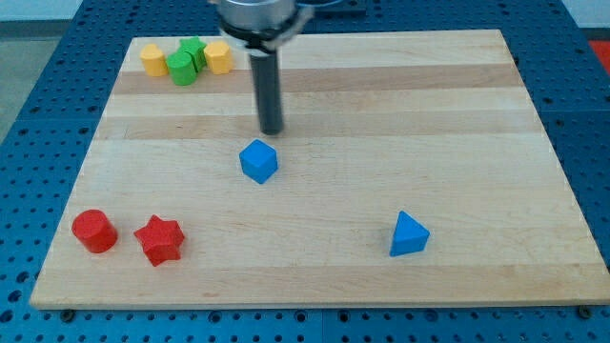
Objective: Slide the blue cube to the top of the blue triangle
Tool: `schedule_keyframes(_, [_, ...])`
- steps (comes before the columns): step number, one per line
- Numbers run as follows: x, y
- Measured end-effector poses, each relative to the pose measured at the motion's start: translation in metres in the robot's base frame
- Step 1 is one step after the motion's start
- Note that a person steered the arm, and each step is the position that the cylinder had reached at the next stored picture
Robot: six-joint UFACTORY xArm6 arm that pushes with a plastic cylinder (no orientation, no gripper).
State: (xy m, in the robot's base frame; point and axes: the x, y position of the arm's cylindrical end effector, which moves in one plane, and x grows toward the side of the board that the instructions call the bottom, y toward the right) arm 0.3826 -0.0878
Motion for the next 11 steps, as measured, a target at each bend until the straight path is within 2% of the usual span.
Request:
schedule_keyframes(1, [0.027, -0.064])
schedule_keyframes(2, [0.063, -0.055])
schedule_keyframes(4, [0.065, 0.118])
schedule_keyframes(5, [0.071, 0.139])
schedule_keyframes(7, [0.071, 0.065])
schedule_keyframes(8, [0.098, 0.072])
schedule_keyframes(10, [0.105, 0.143])
schedule_keyframes(11, [0.099, 0.144])
